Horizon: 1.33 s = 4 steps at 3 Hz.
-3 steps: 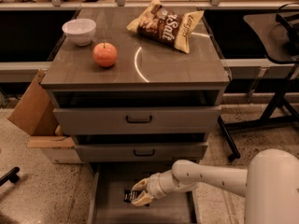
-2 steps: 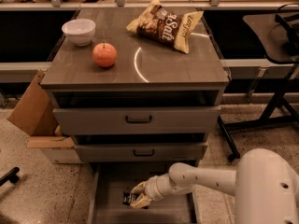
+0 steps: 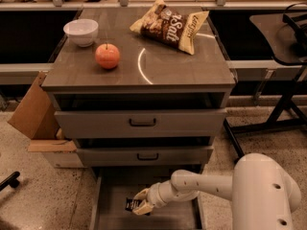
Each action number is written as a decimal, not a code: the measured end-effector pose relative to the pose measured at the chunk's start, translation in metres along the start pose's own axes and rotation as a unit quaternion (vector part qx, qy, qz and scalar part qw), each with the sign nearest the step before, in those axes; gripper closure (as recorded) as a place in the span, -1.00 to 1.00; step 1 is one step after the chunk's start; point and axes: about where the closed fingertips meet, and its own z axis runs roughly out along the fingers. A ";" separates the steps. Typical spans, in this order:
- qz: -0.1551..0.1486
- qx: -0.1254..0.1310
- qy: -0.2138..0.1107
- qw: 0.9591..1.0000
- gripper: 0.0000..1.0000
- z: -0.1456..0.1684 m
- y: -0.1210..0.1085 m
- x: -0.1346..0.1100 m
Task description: Place rxbar chocolate into bottom drawer
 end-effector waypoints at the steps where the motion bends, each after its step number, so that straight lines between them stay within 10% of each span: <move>1: 0.006 0.008 0.007 1.000 -0.57 0.001 -0.005 0.007; 2: 0.009 0.016 0.016 1.000 -0.99 0.000 -0.010 0.011; 4: 0.035 0.030 -0.010 0.999 -1.00 -0.060 -0.007 0.029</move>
Offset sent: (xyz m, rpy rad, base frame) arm 0.0151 -0.0158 -0.0143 -0.0695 -0.0108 -0.0510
